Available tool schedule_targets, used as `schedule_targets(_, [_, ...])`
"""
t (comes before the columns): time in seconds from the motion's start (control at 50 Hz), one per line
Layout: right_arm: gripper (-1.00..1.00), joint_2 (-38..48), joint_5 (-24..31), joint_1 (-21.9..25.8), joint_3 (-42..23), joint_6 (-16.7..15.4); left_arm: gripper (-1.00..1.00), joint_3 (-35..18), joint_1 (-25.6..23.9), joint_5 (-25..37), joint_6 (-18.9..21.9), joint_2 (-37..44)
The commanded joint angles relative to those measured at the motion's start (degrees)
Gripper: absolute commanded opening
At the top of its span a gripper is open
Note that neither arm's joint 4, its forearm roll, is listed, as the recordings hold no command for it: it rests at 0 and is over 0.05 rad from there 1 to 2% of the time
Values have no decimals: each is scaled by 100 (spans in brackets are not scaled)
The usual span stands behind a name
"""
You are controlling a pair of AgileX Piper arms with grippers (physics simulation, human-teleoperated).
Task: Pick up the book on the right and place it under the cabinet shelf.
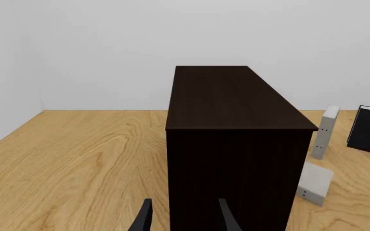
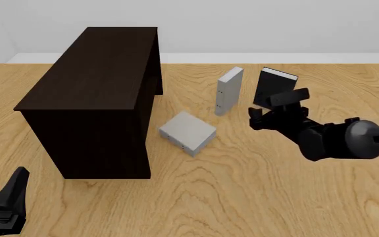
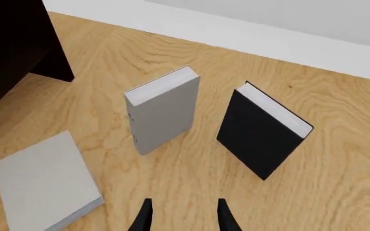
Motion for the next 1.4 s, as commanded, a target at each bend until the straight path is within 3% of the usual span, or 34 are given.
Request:
schedule_targets(0.02, [100, 123, -121, 46, -27, -104, 100, 0, 0, 0, 0, 0])
schedule_targets(0.18, [100, 549, -105, 282, -214, -488, 100, 0, 0, 0, 0, 0])
schedule_targets(1.08, [100, 1348, 178, 779, -943, -650, 100, 0, 0, 0, 0, 0])
schedule_targets(1.4, [100, 1346, 157, 880, -784, -618, 100, 0, 0, 0, 0, 0])
